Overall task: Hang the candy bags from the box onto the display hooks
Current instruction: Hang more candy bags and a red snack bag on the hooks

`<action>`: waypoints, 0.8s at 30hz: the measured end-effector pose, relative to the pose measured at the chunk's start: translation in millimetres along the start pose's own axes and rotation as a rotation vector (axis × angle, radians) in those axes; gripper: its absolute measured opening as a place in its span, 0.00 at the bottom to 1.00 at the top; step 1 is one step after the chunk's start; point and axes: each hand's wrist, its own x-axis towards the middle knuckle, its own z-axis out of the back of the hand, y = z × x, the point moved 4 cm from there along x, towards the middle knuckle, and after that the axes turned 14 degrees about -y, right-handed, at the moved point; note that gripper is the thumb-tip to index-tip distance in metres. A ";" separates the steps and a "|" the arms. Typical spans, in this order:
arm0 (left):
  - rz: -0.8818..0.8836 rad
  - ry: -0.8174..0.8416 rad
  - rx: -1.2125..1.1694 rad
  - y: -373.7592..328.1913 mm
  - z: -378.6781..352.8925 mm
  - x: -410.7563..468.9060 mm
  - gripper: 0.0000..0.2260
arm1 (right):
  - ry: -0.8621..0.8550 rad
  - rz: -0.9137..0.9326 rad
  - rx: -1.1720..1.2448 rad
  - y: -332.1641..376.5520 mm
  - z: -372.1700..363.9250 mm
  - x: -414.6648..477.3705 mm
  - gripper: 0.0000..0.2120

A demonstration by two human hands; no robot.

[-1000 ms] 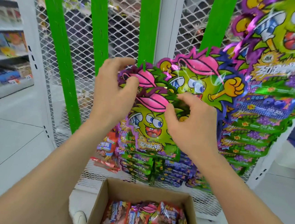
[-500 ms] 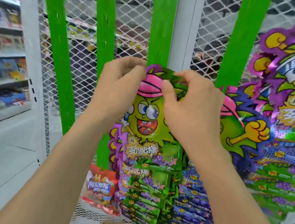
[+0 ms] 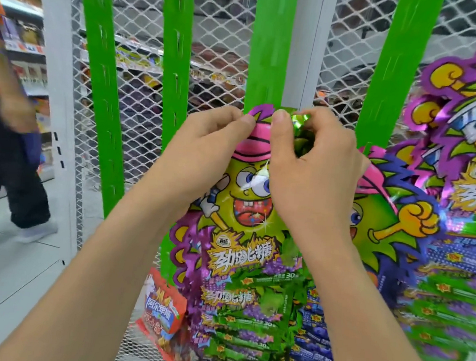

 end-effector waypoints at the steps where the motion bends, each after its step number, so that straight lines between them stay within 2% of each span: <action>1: -0.010 -0.002 0.007 -1.3 0.4 0.0 0.15 | -0.008 0.001 -0.002 -0.2 0.5 0.3 0.14; 8: -0.065 0.000 0.027 0.5 -0.7 -0.6 0.13 | -0.036 -0.013 -0.025 -9.9 1.9 -4.2 0.13; 13: -0.073 0.028 0.068 9.7 -5.7 -4.9 0.11 | 0.043 0.045 -0.118 -19.6 4.3 -8.6 0.14; 16: -0.287 -0.133 0.346 18.2 -6.7 -14.4 0.05 | 0.078 0.064 -0.121 -28.2 7.8 -14.6 0.15; 18: -0.460 -0.295 0.522 19.6 -6.6 -30.1 0.13 | 0.025 0.124 -0.115 -31.2 15.5 -19.0 0.14; 20: -0.599 -0.426 0.526 17.0 -5.1 -50.4 0.19 | -0.021 0.235 -0.090 -30.5 26.0 -25.8 0.13; 22: -0.692 -0.428 0.490 20.3 -7.9 -73.7 0.16 | 0.030 0.312 0.029 -27.8 37.9 -40.0 0.08; 24: -0.695 -0.261 0.446 35.0 -13.3 -96.6 0.10 | 0.157 0.306 0.100 -31.9 51.7 -61.9 0.05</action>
